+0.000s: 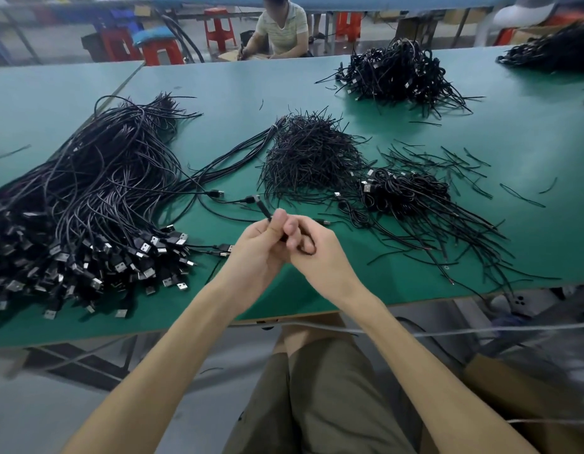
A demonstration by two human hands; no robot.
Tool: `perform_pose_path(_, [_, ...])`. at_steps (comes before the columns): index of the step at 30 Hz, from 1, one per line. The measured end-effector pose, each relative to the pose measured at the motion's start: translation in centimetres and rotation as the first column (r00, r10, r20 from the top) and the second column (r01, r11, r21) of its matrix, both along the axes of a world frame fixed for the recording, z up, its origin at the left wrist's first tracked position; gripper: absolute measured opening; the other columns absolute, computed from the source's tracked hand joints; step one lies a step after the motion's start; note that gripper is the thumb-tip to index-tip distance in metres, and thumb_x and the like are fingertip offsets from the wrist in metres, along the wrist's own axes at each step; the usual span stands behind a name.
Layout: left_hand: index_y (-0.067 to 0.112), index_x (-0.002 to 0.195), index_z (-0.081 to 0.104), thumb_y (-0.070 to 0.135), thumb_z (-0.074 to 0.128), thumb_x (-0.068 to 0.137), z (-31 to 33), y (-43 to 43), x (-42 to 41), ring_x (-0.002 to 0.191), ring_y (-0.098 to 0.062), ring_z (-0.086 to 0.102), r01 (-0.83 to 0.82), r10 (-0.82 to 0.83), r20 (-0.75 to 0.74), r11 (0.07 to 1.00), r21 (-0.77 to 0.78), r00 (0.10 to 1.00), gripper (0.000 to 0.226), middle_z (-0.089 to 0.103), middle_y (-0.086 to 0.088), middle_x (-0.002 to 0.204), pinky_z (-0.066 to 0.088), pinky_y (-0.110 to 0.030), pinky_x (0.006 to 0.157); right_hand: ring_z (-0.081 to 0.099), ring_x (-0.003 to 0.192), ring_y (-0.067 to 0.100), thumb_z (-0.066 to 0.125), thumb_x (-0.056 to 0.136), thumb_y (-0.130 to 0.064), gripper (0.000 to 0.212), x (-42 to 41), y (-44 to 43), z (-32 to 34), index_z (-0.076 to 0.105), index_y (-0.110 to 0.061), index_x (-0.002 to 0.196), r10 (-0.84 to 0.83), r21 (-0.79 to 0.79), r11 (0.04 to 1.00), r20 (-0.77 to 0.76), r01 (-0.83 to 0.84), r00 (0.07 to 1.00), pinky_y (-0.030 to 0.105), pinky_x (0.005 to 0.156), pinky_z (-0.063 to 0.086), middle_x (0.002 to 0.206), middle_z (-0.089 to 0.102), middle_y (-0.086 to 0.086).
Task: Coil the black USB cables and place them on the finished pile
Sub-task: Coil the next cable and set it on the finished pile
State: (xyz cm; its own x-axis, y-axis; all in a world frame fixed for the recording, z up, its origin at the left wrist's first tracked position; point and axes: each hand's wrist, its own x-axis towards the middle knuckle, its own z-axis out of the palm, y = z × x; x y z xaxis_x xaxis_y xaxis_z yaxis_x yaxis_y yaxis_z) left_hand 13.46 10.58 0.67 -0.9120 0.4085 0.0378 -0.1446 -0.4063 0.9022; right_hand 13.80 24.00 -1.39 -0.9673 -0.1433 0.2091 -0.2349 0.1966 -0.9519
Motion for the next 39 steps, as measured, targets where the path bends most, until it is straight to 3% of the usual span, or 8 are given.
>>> perform_pose_path(2, [0.01,0.08,0.048,0.028,0.037,0.108,0.1,-0.4,-0.1,0.085,-0.025,0.067,0.055,-0.06,-0.035,0.992,-0.111,0.998,0.035,0.063,-0.008,0.076,0.054,-0.032,0.085,0.065,0.088,0.037,0.07,0.09,-0.004,0.026,0.1,0.4,-0.2,0.068,-0.015,0.113,0.033,-0.017,0.999,0.0,-0.033,0.999,0.056,0.091,0.054,0.092,0.069,0.017])
perform_pose_path(6, [0.009,0.084,0.058,0.028,0.041,0.107,0.9,-1.5,-0.3,0.101,-0.031,0.066,0.141,-0.165,-0.081,0.961,-0.238,0.983,0.035,0.071,-0.019,0.097,0.053,-0.035,0.093,0.065,0.084,0.002,0.077,0.085,-0.016,0.034,0.5,1.3,0.0,0.07,-0.037,0.111,0.058,0.036,0.998,-0.06,-0.056,0.996,0.024,0.08,0.055,0.09,0.071,-0.016])
perform_pose_path(9, [-0.007,0.091,0.058,0.027,0.043,0.107,0.9,-2.0,-0.4,0.108,-0.029,0.069,0.134,-0.204,-0.141,0.909,-0.394,0.969,0.041,0.073,-0.023,0.111,0.052,-0.033,0.098,0.065,0.086,0.007,0.078,0.084,-0.011,0.047,0.5,1.5,0.2,0.067,-0.048,0.11,0.063,0.088,0.995,-0.124,-0.052,0.99,0.027,0.081,0.055,0.092,0.07,-0.011])
perform_pose_path(13, [-0.006,0.091,0.062,0.022,0.047,0.105,1.0,-2.0,-0.4,0.106,-0.029,0.07,0.002,-0.098,-0.209,0.909,-0.417,0.973,0.035,0.073,-0.023,0.11,0.054,-0.035,0.098,0.053,0.076,0.008,0.078,0.086,-0.017,0.031,-0.1,1.5,0.5,0.071,-0.026,0.115,0.037,0.179,0.984,-0.199,-0.001,0.979,0.021,0.073,0.046,0.088,0.061,0.0])
perform_pose_path(16, [0.005,0.082,0.066,0.019,0.05,0.104,0.7,-1.5,-0.7,0.093,-0.038,0.069,-0.201,0.006,-0.348,0.825,-0.529,0.938,0.031,0.073,-0.023,0.097,0.051,-0.061,0.095,0.06,0.087,0.011,0.079,0.085,-0.016,0.029,-0.6,1.1,0.9,0.07,-0.016,0.112,0.011,0.231,0.972,-0.195,0.035,0.981,0.023,0.078,0.05,0.096,0.065,0.0])
perform_pose_path(23, [0.011,0.081,0.071,0.032,0.054,0.098,-0.3,-1.4,-0.8,0.095,-0.038,0.066,-0.42,0.16,-0.478,0.754,-0.506,0.863,0.032,0.072,-0.012,0.089,0.047,-0.058,0.096,0.055,0.091,0.015,0.075,0.087,-0.018,0.024,-1.3,1.1,1.4,0.063,-0.015,0.107,-0.004,0.376,0.921,-0.264,0.107,0.964,0.031,0.083,0.047,0.099,0.059,-0.003])
perform_pose_path(32, [0.003,0.082,0.071,0.024,0.061,0.098,-1.5,-2.4,-1.0,0.084,-0.02,0.067,-0.324,0.186,-0.331,0.841,-0.432,0.925,0.028,0.072,-0.005,0.083,0.052,-0.043,0.086,0.05,0.064,-0.001,0.08,0.084,-0.036,0.037,-1.6,0.7,0.8,0.054,-0.014,0.096,0.103,0.342,0.932,0.061,-0.118,0.993,0.014,0.059,0.04,0.081,0.061,-0.007])
perform_pose_path(39, [0.001,0.095,0.077,0.024,0.077,0.084,-2.2,-3.6,-1.7,0.084,-0.026,0.073,-0.215,0.176,-0.127,0.858,-0.466,0.976,0.026,0.077,-0.018,0.09,0.062,-0.039,0.082,0.057,0.071,0.024,0.053,0.103,-0.031,0.017,-2.0,1.1,0.3,0.049,-0.016,0.096,0.105,0.625,0.759,0.161,-0.183,0.981,0.038,0.061,0.044,0.09,0.062,0.006])
